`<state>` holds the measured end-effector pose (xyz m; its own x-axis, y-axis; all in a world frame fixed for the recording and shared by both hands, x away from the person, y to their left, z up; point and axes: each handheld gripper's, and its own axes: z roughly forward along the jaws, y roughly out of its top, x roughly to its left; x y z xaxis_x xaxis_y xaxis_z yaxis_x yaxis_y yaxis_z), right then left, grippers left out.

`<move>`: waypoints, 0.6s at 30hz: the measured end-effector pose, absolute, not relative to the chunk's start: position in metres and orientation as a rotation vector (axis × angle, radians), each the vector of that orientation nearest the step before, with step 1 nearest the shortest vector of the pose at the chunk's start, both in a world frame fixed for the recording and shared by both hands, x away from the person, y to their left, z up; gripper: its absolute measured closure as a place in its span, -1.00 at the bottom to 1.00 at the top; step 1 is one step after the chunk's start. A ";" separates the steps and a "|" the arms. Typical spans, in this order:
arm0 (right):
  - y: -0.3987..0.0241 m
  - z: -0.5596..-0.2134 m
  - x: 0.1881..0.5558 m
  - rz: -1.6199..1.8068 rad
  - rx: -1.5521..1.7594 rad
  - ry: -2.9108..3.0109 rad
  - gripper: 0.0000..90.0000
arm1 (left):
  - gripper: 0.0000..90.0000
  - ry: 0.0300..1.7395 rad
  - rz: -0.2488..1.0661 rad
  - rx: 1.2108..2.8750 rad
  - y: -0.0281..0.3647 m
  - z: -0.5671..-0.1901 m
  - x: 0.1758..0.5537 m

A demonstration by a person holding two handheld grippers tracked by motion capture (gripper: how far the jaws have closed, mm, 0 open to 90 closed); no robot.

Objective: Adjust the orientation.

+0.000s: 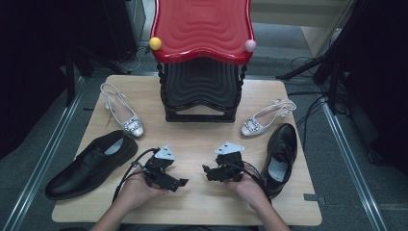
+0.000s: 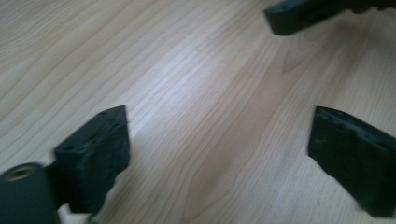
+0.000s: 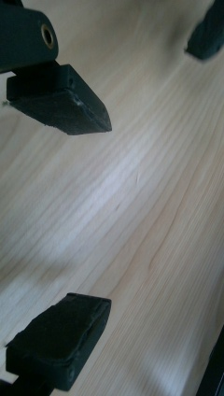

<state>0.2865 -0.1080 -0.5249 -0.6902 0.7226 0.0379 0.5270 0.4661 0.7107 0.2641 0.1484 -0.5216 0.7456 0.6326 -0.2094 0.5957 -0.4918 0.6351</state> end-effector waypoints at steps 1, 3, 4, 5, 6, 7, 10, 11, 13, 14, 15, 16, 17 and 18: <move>-0.107 -0.523 0.287 1.049 1.057 2.441 -0.70 | -0.65 0.910 0.078 2.232 0.151 -0.521 0.263; -0.106 -0.522 0.288 1.042 1.055 2.438 -0.70 | -0.64 0.906 0.095 2.242 0.153 -0.520 0.263; -0.105 -0.521 0.289 1.034 1.050 2.439 -0.70 | -0.56 0.907 0.104 2.252 0.155 -0.520 0.262; -0.103 -0.520 0.288 1.014 1.019 2.453 -0.70 | -0.36 0.907 0.119 2.264 0.157 -0.519 0.261; -0.103 -0.520 0.288 1.006 0.999 2.471 -0.70 | -0.29 0.907 0.119 2.264 0.157 -0.519 0.261; -0.102 -0.521 0.287 1.005 0.972 2.495 -0.71 | -0.26 0.884 0.139 2.277 0.158 -0.518 0.258; -0.102 -0.520 0.286 1.026 0.936 2.543 -0.71 | -0.24 0.865 0.135 2.296 0.160 -0.518 0.257; -0.102 -0.519 0.285 1.063 0.916 2.569 -0.71 | -0.24 0.860 0.137 2.313 0.162 -0.519 0.256; -0.102 -0.518 0.284 1.093 0.910 2.574 -0.71 | -0.23 0.871 0.128 2.311 0.163 -0.519 0.256; -0.103 -0.516 0.284 1.105 0.901 2.581 -0.69 | -0.19 0.882 0.127 2.307 0.166 -0.518 0.256; -0.103 -0.516 0.284 1.105 0.901 2.581 -0.69 | -0.18 0.882 0.127 2.307 0.166 -0.518 0.256; -0.104 -0.516 0.284 1.081 0.886 2.570 -0.65 | -0.18 0.894 0.133 2.295 0.167 -0.518 0.256; -0.104 -0.516 0.283 1.065 0.888 2.567 -0.63 | -0.16 0.890 0.133 2.292 0.168 -0.517 0.256; -0.105 -0.516 0.284 1.058 0.885 2.568 -0.59 | -0.16 0.890 0.135 2.286 0.169 -0.517 0.256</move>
<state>0.2839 -0.1051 -0.5159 -0.7924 0.6097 0.0196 0.4465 0.5578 0.6997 0.2559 0.1688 -0.5167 0.7618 0.6329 -0.1383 0.5634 -0.5418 0.6237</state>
